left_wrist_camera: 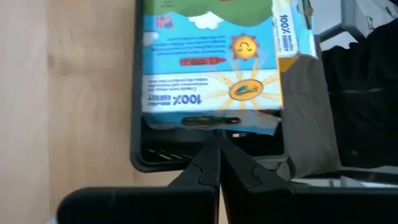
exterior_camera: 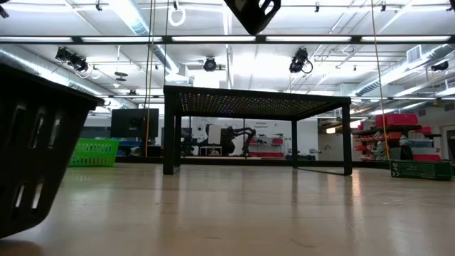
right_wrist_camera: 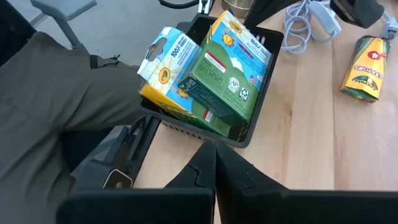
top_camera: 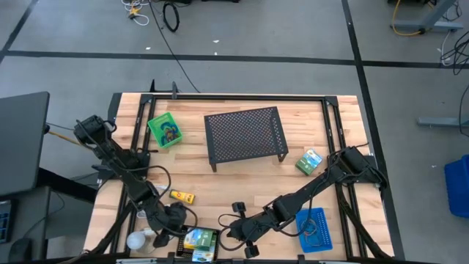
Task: Pick & Place Office Desk Supplies
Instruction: Adjust the yellow crayon box in the black bin
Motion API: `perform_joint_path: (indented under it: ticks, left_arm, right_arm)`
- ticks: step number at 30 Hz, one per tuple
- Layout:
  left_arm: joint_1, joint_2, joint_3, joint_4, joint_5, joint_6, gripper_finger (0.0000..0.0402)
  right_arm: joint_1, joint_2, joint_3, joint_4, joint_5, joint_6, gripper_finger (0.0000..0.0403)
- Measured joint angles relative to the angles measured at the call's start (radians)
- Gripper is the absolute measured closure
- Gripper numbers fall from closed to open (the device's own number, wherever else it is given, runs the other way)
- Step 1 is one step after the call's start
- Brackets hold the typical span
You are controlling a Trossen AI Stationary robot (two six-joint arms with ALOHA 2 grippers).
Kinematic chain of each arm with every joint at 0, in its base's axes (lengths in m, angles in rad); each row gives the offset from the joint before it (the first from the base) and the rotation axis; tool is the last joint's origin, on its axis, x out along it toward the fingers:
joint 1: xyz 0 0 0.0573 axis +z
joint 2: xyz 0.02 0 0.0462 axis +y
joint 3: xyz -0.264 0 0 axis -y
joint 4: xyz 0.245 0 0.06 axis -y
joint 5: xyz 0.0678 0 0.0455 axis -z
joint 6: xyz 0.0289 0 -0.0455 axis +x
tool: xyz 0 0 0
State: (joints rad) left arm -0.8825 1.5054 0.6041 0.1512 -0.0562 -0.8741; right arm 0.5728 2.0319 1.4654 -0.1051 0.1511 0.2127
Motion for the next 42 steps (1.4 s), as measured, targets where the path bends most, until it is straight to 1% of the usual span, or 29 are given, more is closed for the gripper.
perform_joint_path:
  ticks: [4, 10, 16, 20, 25, 32, 34, 38, 42]
  left_arm:
    - [0.000, 0.012, 0.000, 0.030, 0.037, 0.011, 0.0401]
    - [0.019, 0.056, 0.009, 0.119, 0.092, 0.062, 0.0401]
    - [0.042, 0.072, 0.069, 0.120, 0.128, 0.147, 0.0401]
    - [0.063, 0.072, 0.097, 0.100, 0.133, 0.188, 0.0401]
    - [0.104, 0.072, 0.101, 0.104, 0.150, 0.223, 0.0401]
    - [0.155, 0.081, 0.101, 0.107, 0.200, 0.244, 0.0401]
    - [0.165, 0.083, 0.101, 0.107, 0.213, 0.246, 0.0401]
    - [0.164, 0.083, 0.101, 0.107, 0.216, 0.255, 0.0401]
    - [0.164, 0.083, 0.101, 0.113, 0.215, 0.259, 0.0401]
  right_arm:
    - [0.000, 0.000, 0.000, -0.001, 0.002, -0.003, 0.0403]
    - [-0.001, 0.000, 0.000, 0.000, 0.007, -0.009, 0.0403]
    - [-0.005, 0.000, 0.000, 0.005, 0.010, -0.014, 0.0403]
    - [-0.005, 0.000, 0.000, 0.010, 0.010, -0.019, 0.0403]
    - [-0.005, 0.001, 0.000, 0.014, 0.010, -0.028, 0.0403]
    - [-0.008, 0.001, 0.000, 0.025, 0.006, -0.040, 0.0403]
    - [-0.010, 0.001, 0.000, 0.010, -0.034, -0.021, 0.0403]
    - [-0.011, 0.001, -0.001, -0.009, -0.163, 0.019, 0.0403]
    - [0.002, 0.001, -0.001, 0.110, -0.293, 0.027, 0.0403]
